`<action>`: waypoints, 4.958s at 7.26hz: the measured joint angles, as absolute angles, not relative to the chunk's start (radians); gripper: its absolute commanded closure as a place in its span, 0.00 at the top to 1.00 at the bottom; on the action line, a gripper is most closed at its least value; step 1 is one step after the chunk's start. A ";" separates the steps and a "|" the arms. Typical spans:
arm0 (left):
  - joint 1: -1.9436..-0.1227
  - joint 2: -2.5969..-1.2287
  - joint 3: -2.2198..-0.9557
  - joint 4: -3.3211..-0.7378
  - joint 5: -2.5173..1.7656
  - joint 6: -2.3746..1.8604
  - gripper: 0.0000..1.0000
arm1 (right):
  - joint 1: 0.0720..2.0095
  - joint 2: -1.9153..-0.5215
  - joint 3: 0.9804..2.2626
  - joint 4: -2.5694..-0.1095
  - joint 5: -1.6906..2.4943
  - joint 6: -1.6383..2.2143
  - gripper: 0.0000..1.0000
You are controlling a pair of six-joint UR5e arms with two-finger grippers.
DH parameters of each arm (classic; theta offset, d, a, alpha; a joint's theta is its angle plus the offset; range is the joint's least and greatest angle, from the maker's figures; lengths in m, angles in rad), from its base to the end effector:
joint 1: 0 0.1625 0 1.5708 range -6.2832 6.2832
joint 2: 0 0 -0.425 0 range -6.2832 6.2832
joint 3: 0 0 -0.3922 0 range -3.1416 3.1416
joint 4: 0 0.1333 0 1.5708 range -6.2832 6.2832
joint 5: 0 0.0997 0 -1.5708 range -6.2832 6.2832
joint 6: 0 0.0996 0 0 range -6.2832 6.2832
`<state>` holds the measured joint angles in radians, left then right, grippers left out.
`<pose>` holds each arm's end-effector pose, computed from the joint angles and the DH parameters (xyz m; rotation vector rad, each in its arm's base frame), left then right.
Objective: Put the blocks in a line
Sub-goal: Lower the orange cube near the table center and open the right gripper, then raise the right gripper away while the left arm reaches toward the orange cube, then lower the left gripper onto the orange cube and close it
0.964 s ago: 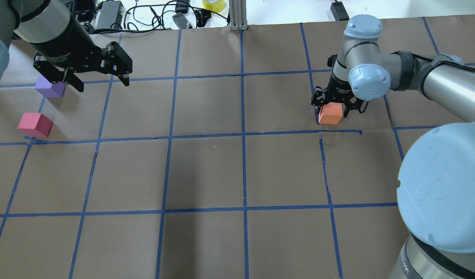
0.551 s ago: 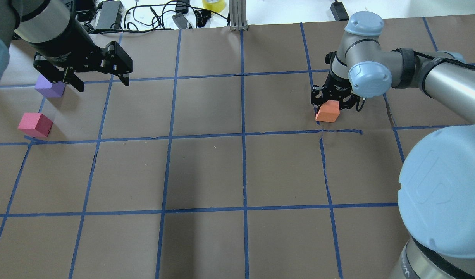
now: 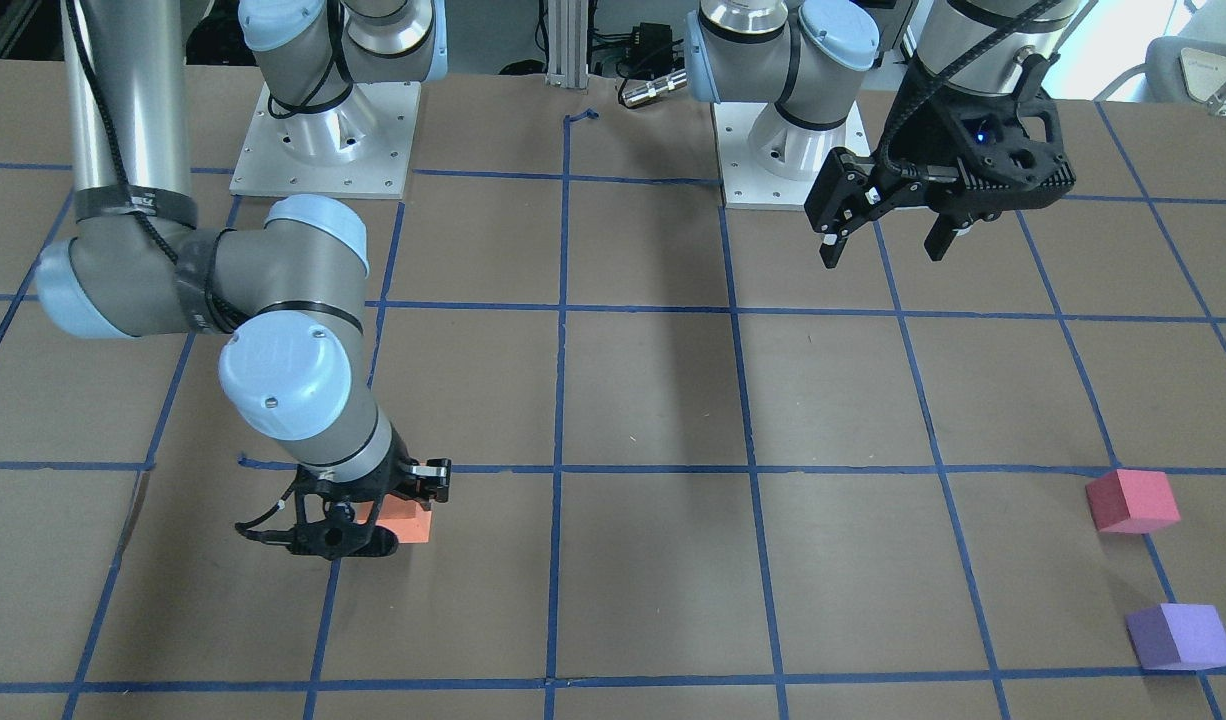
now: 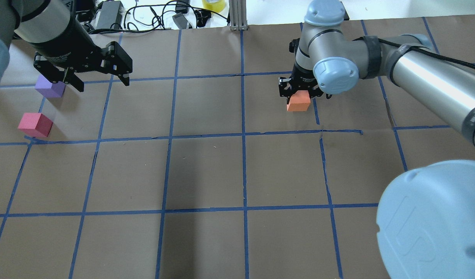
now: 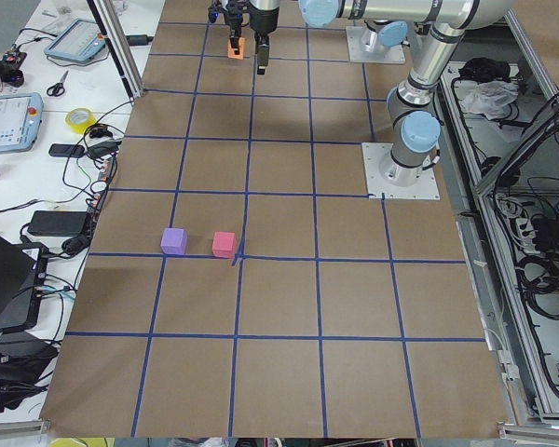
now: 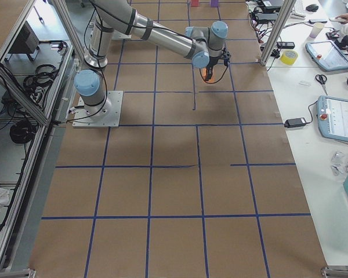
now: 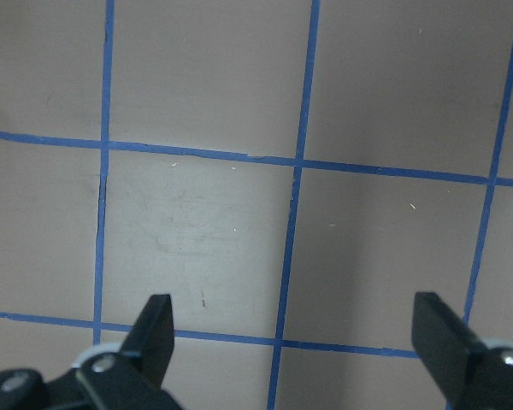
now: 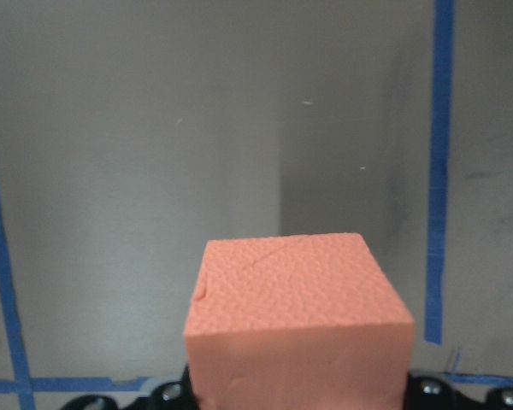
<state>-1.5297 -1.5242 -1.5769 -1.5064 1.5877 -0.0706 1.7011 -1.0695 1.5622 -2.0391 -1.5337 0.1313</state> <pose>-0.1117 -0.4867 0.5143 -0.1757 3.1170 -0.1642 0.2199 -0.6237 0.2478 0.0023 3.1077 0.0451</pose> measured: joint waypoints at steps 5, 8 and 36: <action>-1.531 -1.524 -1.580 -1.506 1.588 -0.070 1.00 | 1.904 -0.926 1.457 -2.079 -1.521 0.197 0.00; -1.531 -1.523 -1.582 -1.506 1.588 -0.069 1.00 | 1.931 -0.893 1.397 -2.072 -1.491 0.253 0.00; -1.885 -2.191 -1.594 -0.868 1.594 -0.490 0.10 | 1.567 -1.593 1.612 -1.603 -1.560 0.038 1.00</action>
<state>-1.8852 -2.1908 -1.5943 -0.8680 1.5935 -0.4895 1.5671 -1.5925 1.6117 -1.6028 -1.5596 0.0380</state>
